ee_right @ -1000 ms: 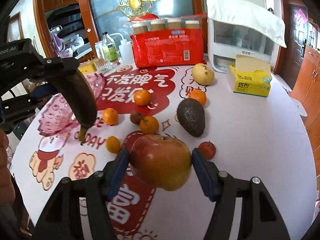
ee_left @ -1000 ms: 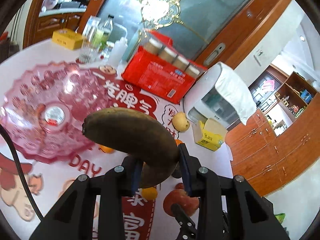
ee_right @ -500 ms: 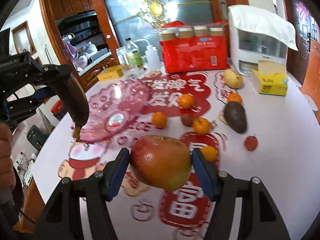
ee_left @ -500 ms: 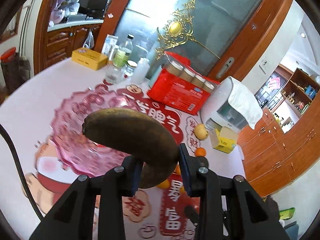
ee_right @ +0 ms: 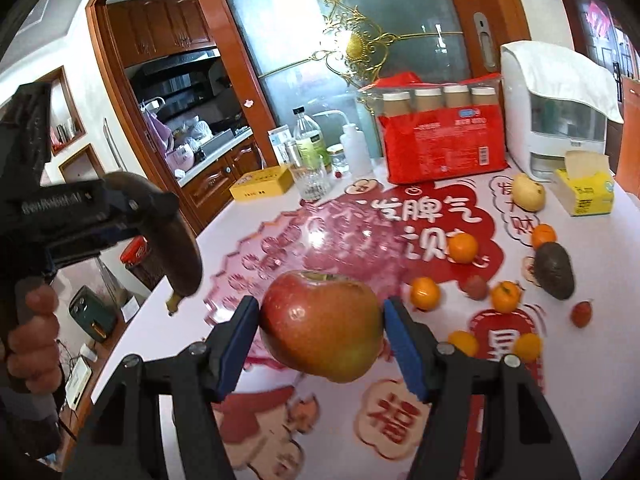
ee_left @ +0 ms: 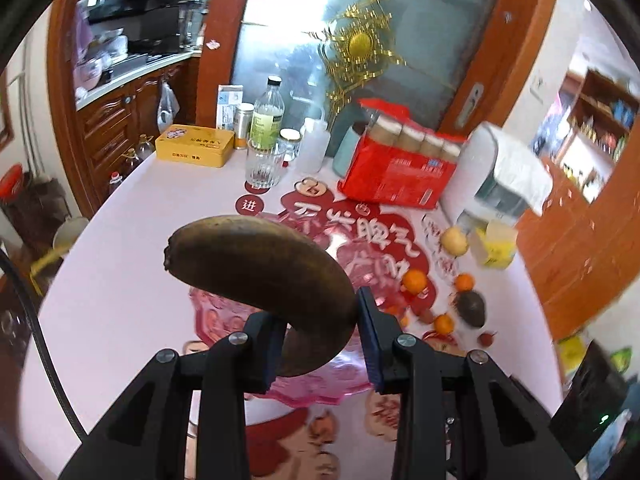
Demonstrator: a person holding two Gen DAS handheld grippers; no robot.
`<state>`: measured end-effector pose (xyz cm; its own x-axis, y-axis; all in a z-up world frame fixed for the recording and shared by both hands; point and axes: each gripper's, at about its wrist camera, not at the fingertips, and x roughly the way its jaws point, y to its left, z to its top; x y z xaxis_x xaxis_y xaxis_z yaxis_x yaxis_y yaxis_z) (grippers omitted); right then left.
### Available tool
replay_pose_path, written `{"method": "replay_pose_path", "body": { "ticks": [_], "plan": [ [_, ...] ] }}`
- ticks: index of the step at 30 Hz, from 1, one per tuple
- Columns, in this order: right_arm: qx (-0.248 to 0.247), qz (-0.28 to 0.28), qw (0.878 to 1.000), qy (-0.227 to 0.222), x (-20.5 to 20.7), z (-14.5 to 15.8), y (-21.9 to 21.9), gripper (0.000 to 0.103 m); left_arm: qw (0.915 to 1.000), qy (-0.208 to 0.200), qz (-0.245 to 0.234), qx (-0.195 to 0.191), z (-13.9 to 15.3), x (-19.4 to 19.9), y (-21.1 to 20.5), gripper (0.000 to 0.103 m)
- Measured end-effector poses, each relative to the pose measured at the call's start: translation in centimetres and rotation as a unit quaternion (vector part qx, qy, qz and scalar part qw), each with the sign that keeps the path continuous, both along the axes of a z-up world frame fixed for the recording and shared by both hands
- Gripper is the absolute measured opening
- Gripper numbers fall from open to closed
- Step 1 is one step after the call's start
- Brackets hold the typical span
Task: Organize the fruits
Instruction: 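Lift the banana with the left tool while the right tool carries the apple toward the pink bowl, then drop the banana into the pink bowl with the left tool while the right tool releases the apple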
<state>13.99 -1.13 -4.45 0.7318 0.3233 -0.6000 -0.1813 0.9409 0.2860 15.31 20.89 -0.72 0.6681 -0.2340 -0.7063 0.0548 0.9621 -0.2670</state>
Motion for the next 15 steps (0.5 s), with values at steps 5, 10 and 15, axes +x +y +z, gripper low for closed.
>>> {"method": "replay_pose_path", "body": {
  "ticks": [5, 10, 15],
  "plan": [
    [0.003, -0.017, 1.000, 0.012, 1.3, -1.4, 2.8, 0.064, 0.9982, 0.038, -0.043, 0.021, -2.2, 2.5, 1.1, 0.032],
    [0.004, -0.046, 0.999, 0.029, 2.6, -3.0, 4.3, 0.065, 0.9915, 0.100, -0.081, 0.021, -5.8, 5.0, 1.2, 0.033],
    [-0.014, -0.076, 0.995, 0.056, 4.0, -4.4, 5.1, 0.065, 0.9863, 0.127, -0.101, 0.032, -8.3, 6.8, 1.0, 0.033]
  ]
}}
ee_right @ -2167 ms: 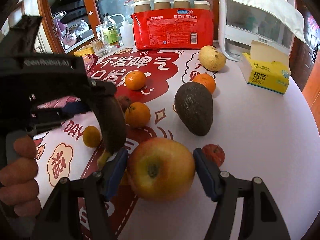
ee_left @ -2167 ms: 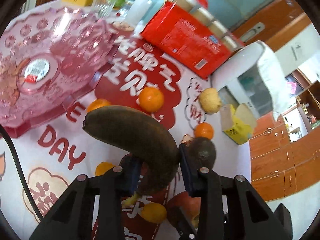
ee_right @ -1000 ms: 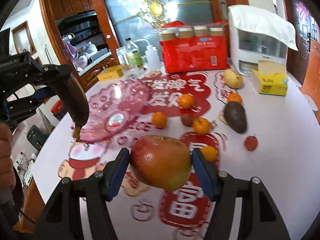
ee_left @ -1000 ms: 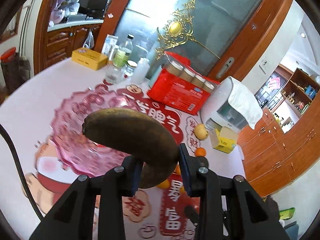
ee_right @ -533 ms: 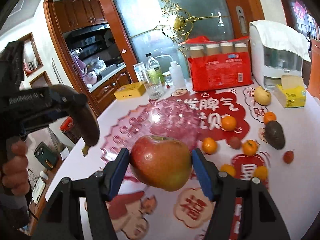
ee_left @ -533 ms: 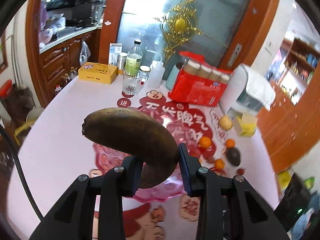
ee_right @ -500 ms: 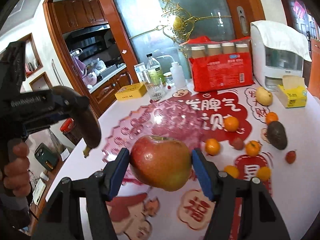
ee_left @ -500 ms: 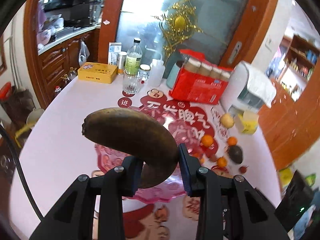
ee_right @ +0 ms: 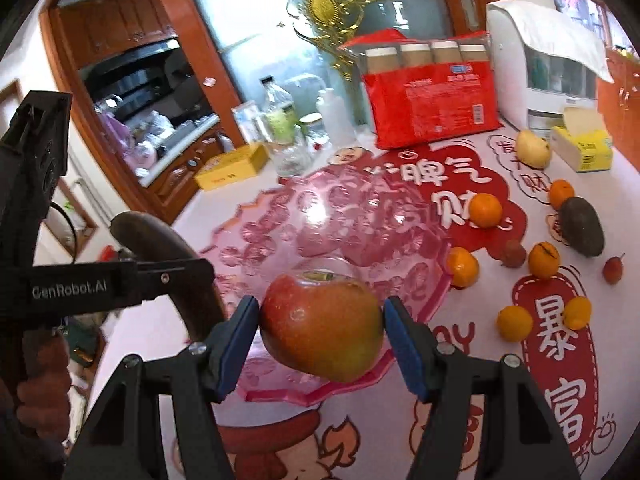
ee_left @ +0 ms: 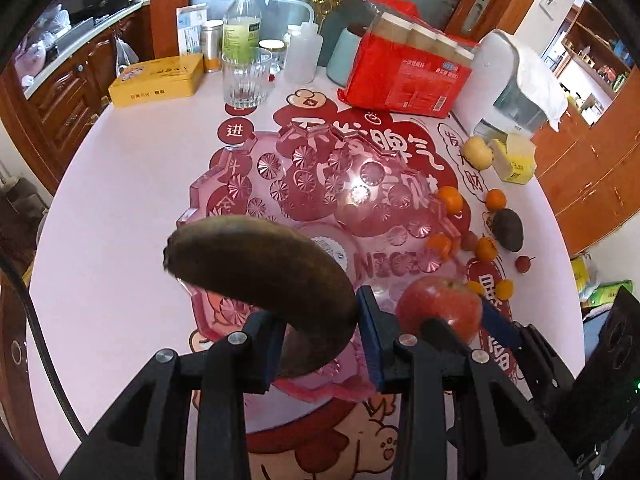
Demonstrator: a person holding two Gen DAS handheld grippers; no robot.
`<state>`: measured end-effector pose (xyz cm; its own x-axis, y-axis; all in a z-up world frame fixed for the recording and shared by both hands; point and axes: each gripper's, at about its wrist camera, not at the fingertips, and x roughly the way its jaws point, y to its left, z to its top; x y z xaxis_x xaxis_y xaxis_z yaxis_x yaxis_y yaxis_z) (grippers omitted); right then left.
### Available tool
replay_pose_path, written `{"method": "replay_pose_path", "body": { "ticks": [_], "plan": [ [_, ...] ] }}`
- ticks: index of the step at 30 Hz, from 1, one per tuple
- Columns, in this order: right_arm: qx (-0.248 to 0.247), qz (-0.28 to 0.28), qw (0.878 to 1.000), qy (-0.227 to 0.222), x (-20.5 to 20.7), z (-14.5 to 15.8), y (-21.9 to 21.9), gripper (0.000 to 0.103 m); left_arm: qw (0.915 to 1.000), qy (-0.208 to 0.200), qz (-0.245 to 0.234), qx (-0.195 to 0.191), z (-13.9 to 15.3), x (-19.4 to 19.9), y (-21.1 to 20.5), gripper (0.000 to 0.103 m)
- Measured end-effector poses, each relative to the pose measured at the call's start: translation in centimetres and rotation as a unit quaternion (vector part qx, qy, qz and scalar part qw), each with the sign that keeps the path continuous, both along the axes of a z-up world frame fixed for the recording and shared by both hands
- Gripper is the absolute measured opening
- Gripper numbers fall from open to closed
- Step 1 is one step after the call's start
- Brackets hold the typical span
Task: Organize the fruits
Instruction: 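Drop the banana into the pink bowl with the left tool while the right tool releases the apple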
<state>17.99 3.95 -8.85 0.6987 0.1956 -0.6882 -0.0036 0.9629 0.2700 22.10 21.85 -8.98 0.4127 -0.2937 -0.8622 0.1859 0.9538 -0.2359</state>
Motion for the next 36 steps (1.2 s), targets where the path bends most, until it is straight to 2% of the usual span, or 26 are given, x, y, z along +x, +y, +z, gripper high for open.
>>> {"method": "replay_pose_path", "body": {
  "ticks": [5, 6, 7, 8, 9, 15, 21, 27, 32, 36],
  "plan": [
    [-0.005, -0.028, 0.999, 0.024, 0.8, -0.9, 0.0, 0.065, 0.9998, 0.010, -0.013, 0.008, -0.9, 0.8, -0.3, 0.034],
    [-0.004, -0.029, 0.999, 0.026, 0.8, -1.0, 0.0, 0.065, 0.9998, 0.013, -0.012, 0.003, -0.9, 0.8, -0.1, 0.038],
    [-0.003, -0.031, 0.999, 0.026, 0.8, -0.9, 0.0, 0.065, 0.9998, 0.017, -0.008, -0.003, -0.9, 0.8, 0.1, 0.044],
    [0.000, -0.032, 0.999, 0.021, 0.8, -0.7, 0.0, 0.065, 0.9998, 0.020, -0.002, -0.004, -1.0, 0.8, 0.3, 0.061],
    [0.002, -0.034, 0.999, 0.017, 0.7, -0.4, -0.1, 0.065, 0.9997, 0.023, 0.007, 0.000, -1.0, 0.8, 0.6, 0.071],
    [0.004, -0.048, 0.999, 0.007, -0.6, 1.0, 0.1, 0.068, 0.9992, 0.020, 0.034, -0.006, 0.0, -0.1, 2.1, 0.076],
    [0.007, -0.065, 0.998, 0.007, -3.4, 1.5, -0.5, 0.068, 0.9985, 0.028, 0.040, -0.026, 0.2, -1.9, 2.6, 0.077],
    [-0.006, -0.098, 0.995, 0.020, -6.8, 1.5, -2.3, 0.068, 0.9982, 0.030, 0.014, -0.049, 0.4, -4.1, 1.0, 0.076],
    [-0.004, -0.134, 0.991, 0.029, -9.8, 1.2, -4.7, 0.068, 0.9980, 0.034, -0.023, -0.047, 0.4, -6.3, -1.7, 0.077],
    [-0.001, -0.150, 0.988, 0.049, -11.7, 0.6, -6.9, 0.068, 0.9971, 0.048, -0.033, -0.049, 0.2, -8.1, -3.9, 0.077]
  ]
}}
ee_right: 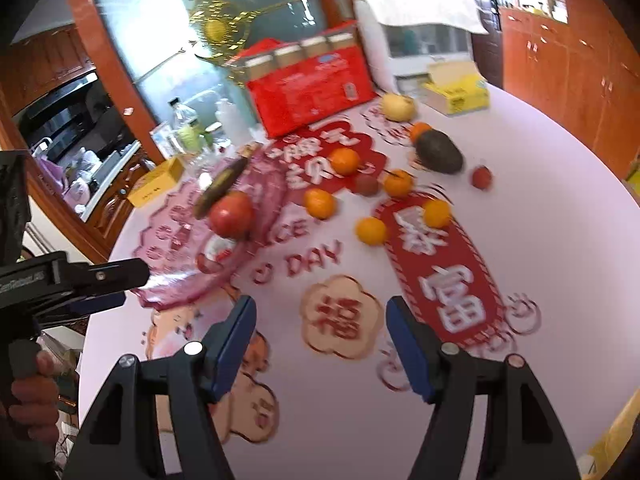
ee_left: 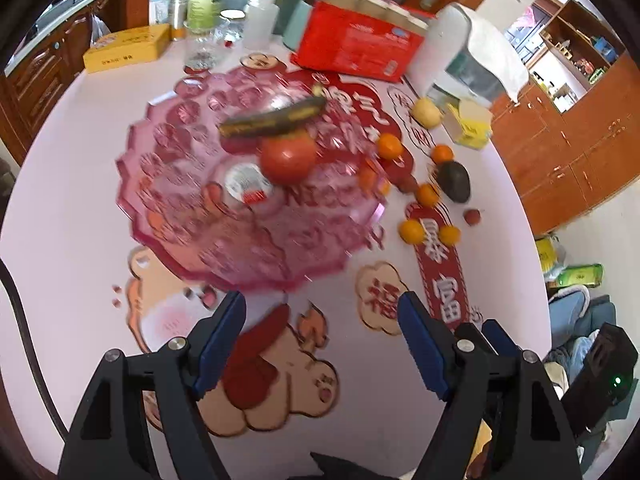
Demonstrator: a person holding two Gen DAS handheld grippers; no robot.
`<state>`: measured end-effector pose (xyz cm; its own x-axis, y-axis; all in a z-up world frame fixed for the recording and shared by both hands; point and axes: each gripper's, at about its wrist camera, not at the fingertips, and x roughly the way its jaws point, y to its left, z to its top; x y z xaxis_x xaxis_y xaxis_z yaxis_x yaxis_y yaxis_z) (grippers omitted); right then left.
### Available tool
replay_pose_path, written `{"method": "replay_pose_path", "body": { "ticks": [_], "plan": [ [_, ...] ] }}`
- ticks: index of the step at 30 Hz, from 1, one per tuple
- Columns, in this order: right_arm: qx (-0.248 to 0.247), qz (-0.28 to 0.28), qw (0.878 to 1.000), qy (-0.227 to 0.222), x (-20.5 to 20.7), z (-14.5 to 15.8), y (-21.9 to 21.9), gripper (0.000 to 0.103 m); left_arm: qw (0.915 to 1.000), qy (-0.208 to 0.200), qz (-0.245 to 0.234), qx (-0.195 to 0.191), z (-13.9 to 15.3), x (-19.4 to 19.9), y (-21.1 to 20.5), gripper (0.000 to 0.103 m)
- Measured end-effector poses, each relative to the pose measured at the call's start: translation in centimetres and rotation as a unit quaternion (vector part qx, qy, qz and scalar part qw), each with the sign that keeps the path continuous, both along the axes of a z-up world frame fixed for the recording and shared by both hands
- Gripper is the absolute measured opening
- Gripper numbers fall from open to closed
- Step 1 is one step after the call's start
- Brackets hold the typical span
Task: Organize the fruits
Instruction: 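Drop the banana into the pink bowl with the left tool while the right tool releases the apple, then move both tools back toward the remaining fruit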
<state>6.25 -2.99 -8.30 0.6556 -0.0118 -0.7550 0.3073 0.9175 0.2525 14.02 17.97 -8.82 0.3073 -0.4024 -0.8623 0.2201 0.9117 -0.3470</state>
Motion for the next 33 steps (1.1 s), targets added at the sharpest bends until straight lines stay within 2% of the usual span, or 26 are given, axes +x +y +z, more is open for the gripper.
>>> {"method": "replay_pose_path", "body": {
  "ticks": [4, 9, 14, 24, 28, 33],
  "plan": [
    [0.005, -0.011, 1.000, 0.022, -1.8, -0.4, -2.7, 0.068, 0.9999, 0.006, -0.008, 0.004, 0.2, -1.8, -2.4, 0.078],
    [0.016, 0.002, 0.998, 0.059, -3.0, -1.5, -6.3, 0.068, 0.9999, 0.012, -0.005, 0.008, 0.2, -3.4, -5.8, 0.079],
    [0.013, 0.024, 0.997, 0.068, -3.8, -1.3, -9.9, 0.068, 0.9999, 0.004, 0.003, 0.012, 0.5, -4.4, -9.4, 0.079],
    [-0.004, 0.070, 0.995, 0.069, -3.2, -1.0, -16.9, 0.068, 0.9974, 0.018, 0.067, 0.017, -1.2, -5.1, -15.1, 0.080],
    [-0.012, 0.093, 0.993, 0.067, -2.5, -1.2, -19.2, 0.068, 0.9936, 0.027, 0.108, 0.017, -2.1, -4.7, -15.8, 0.080],
    [-0.022, 0.117, 0.991, 0.059, -0.7, -1.0, -21.8, 0.068, 0.9878, 0.026, 0.149, 0.035, -2.7, -4.0, -16.0, 0.080]
  ]
}}
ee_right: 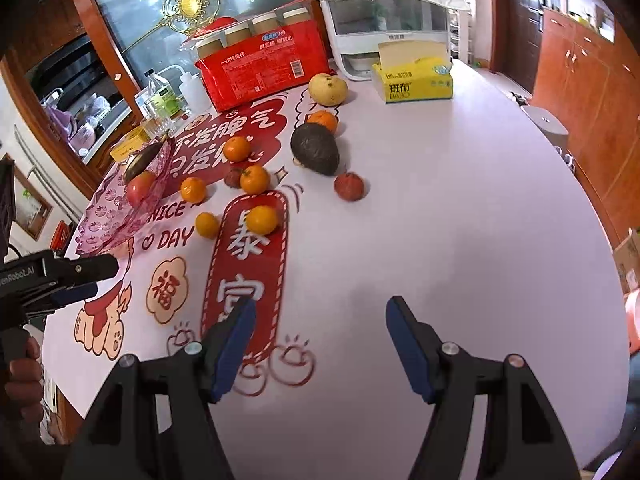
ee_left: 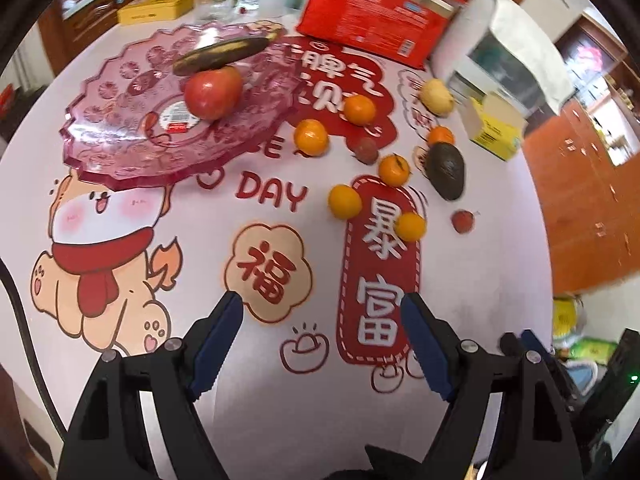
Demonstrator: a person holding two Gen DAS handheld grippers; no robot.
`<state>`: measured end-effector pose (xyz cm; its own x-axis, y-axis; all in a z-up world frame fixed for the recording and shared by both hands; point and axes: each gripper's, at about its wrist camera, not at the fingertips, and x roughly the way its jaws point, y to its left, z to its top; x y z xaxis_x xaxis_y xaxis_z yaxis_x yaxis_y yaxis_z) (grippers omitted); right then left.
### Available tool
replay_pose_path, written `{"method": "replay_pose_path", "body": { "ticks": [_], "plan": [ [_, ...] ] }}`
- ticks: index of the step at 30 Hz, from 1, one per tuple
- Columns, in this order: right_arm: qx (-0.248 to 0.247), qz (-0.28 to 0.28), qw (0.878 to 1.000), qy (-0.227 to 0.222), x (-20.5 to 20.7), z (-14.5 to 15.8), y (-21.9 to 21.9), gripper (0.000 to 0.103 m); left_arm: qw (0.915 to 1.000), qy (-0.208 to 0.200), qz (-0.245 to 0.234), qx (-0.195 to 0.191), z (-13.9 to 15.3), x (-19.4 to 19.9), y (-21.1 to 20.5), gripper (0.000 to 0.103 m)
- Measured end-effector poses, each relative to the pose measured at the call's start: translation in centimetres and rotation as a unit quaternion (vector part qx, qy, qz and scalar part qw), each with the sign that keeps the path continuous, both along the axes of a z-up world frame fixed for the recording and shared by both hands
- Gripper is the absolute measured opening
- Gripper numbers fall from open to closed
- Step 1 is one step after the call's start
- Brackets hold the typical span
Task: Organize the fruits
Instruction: 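Move both tools back toward the remaining fruit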
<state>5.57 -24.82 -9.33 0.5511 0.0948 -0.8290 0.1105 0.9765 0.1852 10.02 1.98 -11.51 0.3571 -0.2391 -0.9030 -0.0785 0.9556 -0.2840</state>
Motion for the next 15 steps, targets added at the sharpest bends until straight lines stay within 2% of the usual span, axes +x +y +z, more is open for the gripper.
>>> {"method": "replay_pose_path", "body": {
  "ticks": [5, 15],
  "plan": [
    [-0.006, 0.011, 1.000, -0.024, 2.2, 0.9, -1.7, 0.068, 0.9991, -0.011, 0.023, 0.035, 0.0, 1.4, -0.1, 0.080],
    [-0.030, 0.048, 0.996, -0.066, 8.2, 2.8, -3.0, 0.068, 0.9984, -0.018, 0.018, 0.050, -0.5, 5.7, -2.0, 0.080]
  ]
}}
